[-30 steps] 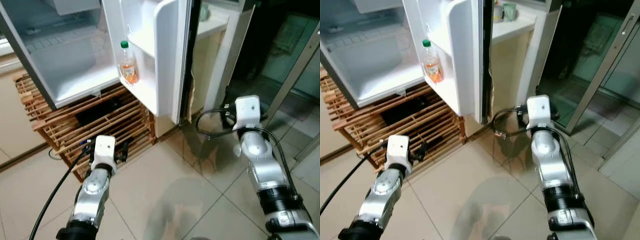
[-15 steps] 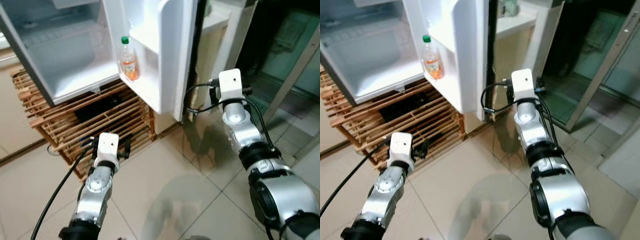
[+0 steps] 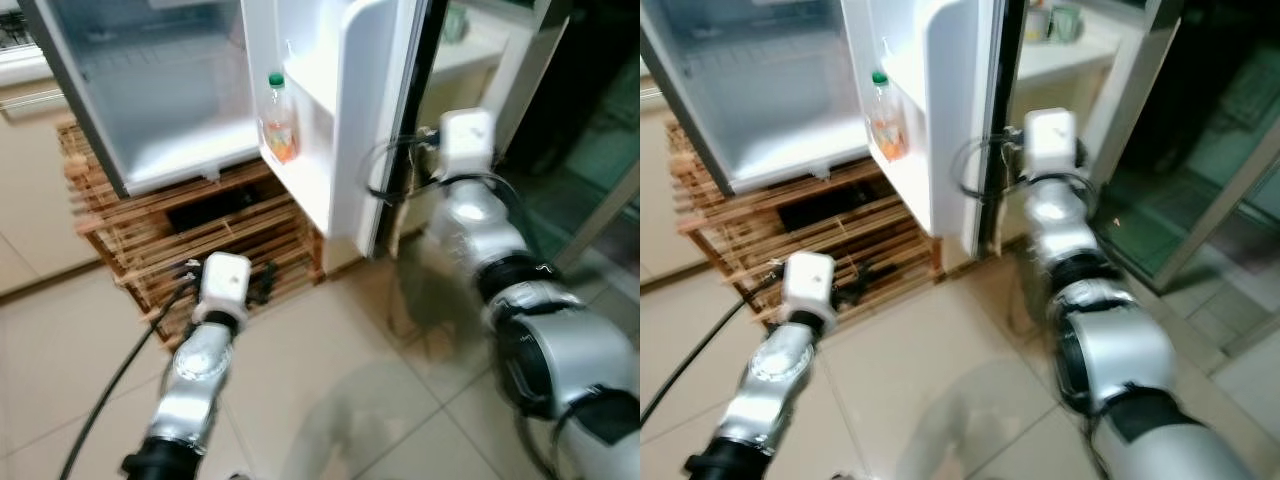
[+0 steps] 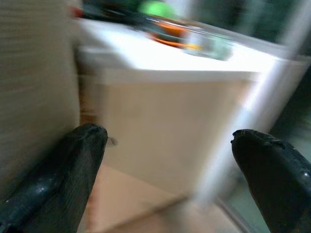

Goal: Restocking fridge

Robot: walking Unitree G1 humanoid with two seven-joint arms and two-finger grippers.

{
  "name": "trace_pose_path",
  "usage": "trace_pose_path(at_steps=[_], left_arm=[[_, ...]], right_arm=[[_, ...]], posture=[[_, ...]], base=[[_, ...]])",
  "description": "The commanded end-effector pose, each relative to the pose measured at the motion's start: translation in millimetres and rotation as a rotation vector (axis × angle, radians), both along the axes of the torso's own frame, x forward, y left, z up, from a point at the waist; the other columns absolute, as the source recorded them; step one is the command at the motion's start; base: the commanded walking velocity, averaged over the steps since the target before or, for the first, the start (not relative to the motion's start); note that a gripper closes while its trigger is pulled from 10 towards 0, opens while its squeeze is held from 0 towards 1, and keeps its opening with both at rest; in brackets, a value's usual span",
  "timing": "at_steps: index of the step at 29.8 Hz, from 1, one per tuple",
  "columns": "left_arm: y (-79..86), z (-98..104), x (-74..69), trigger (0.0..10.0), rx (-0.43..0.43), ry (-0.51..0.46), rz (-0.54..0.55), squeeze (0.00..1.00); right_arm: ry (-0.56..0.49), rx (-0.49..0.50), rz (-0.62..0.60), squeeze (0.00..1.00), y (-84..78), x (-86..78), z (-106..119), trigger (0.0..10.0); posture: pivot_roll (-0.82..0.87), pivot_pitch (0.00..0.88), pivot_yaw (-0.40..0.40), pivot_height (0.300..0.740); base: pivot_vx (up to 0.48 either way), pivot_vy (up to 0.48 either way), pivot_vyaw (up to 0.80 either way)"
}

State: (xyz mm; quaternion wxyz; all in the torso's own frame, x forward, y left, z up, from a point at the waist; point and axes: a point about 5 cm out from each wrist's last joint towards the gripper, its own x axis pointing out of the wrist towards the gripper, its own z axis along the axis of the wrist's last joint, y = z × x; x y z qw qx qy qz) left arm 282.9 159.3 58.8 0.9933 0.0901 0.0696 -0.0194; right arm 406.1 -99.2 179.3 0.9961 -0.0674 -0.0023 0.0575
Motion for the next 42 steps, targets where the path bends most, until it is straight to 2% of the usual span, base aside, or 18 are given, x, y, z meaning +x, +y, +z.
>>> trace_pose_path(at_steps=[1, 3, 5, 6, 7, 8, 38, 39, 40, 41, 42], left_arm=[[-10.2, -1, 2.4, 10.0, -0.003, 0.022, -0.02, 0.0], [-6.1, -9, 0.6, 10.0, 0.016, 0.072, -0.009, 0.0], [0.8, -20, -3.5, 10.0, 0.047, 0.147, 0.003, 0.0], [3.3, -25, -5.2, 10.0, 0.058, 0.178, 0.007, 0.0], [3.3, -25, -5.2, 10.0, 0.058, 0.178, 0.007, 0.0], [5.8, -31, -7.7, 10.0, 0.081, 0.222, 0.006, 0.0], [5.8, -31, -7.7, 10.0, 0.081, 0.222, 0.006, 0.0], [9.9, -43, -13.9, 10.0, 0.104, 0.316, 0.002, 0.0], [9.9, -43, -13.9, 10.0, 0.104, 0.316, 0.002, 0.0], [-33.4, 18, 9.2, 10.0, -0.097, 0.003, -0.218, 0.0], [-33.4, 18, 9.2, 10.0, -0.097, 0.003, -0.218, 0.0]], right_arm=[[-0.001, 0.021, 0.026, 0.0, -0.1, 0.6, 2, 10.0], [0.031, 0.094, 0.11, 0.0, 18.2, -3.3, -4, 10.0], [0.059, 0.212, 0.237, 0.0, 42.6, -8.9, -6, 10.0], [0.065, 0.251, 0.285, 0.0, 51.5, -11.2, -5, 10.0], [0.065, 0.251, 0.285, 0.0, 51.5, -11.2, -5, 10.0], [0.067, 0.292, 0.355, 0.0, 63.5, -14.9, -4, 10.0], [0.067, 0.292, 0.355, 0.0, 63.5, -14.9, -4, 10.0], [0.06, 0.377, 0.534, 0.0, 89.4, -25.6, 2, 10.0], [0.06, 0.377, 0.534, 0.0, 89.4, -25.6, 2, 10.0], [0.01, 0.47, 0.527, 0.0, 69.7, -36.3, -11, 10.0], [0.01, 0.47, 0.527, 0.0, 69.7, -36.3, -11, 10.0]], posture=[[-0.1, 0.0, 0.006, 0.74], [-0.1, 0.0, 0.006, 0.74], [-0.1, 0.0, 0.005, 0.74], [-0.1, 0.0, 0.005, 0.74], [-0.1, 0.0, 0.005, 0.74], [-0.1, 0.0, 0.005, 0.74], [-0.1, 0.0, 0.005, 0.74], [-0.1, 0.0, 0.003, 0.74], [-0.1, 0.0, 0.003, 0.74], [-0.14, 0.0, 0.028, 0.74], [-0.14, 0.0, 0.028, 0.74]], base=[[0.0, 0.0, 0.0], [0.0, 0.0, 0.0], [0.0, 0.0, 0.0], [0.0, 0.0, 0.0], [0.0, 0.0, 0.0], [0.0, 0.0, 0.0], [0.0, 0.0, 0.0], [0.0, 0.0, 0.0], [0.0, 0.0, 0.0], [0.0, 0.424, 0.49], [0.0, 0.424, 0.49]])
